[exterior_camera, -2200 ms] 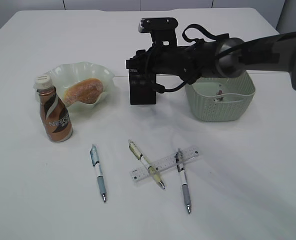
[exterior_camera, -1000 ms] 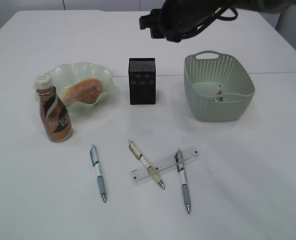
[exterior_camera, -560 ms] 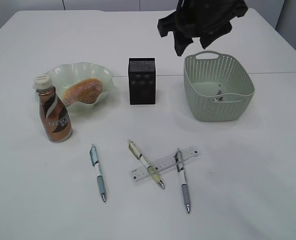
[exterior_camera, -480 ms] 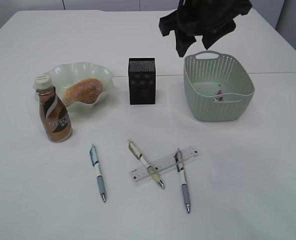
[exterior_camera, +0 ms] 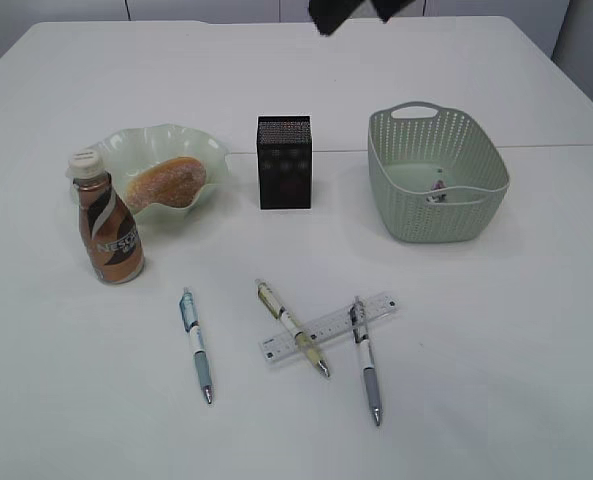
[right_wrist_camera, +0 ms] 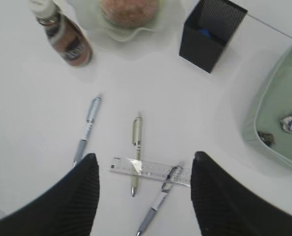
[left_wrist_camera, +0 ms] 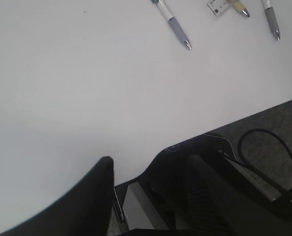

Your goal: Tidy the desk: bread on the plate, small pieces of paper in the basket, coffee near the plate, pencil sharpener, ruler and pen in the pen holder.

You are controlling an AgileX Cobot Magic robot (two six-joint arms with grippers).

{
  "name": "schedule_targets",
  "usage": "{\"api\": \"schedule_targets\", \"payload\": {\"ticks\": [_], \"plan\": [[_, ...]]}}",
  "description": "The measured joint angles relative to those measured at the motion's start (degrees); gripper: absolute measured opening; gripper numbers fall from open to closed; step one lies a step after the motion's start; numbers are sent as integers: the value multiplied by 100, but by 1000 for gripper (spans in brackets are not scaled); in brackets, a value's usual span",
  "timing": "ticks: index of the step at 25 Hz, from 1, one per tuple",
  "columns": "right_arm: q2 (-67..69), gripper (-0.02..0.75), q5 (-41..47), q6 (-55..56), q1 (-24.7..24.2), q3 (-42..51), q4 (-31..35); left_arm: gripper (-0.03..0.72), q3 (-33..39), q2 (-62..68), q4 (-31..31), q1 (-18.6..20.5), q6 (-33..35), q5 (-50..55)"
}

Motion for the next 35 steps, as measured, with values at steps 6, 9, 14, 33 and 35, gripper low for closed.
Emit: {"api": "schedule_targets", "payload": {"ticks": [6,9,14,33,35], "plan": [[-1041,464,26,-85,0,11,-102,353,0,0,-50,0,214,0],[-1455,464,46,-70,0,11,-214,353,0,0,-141,0,290,0],[-2218,464,58,160,14,503,-333,353,0,0,-508,0,565,0],[-5486,464,68,1978,14,5226,-1054,353,-1869,1473,-759,-575,1139,12],[-5638,464,68,2186,14,5502,-1054,353,-2203,1894,-701,-888,1147,12]]}}
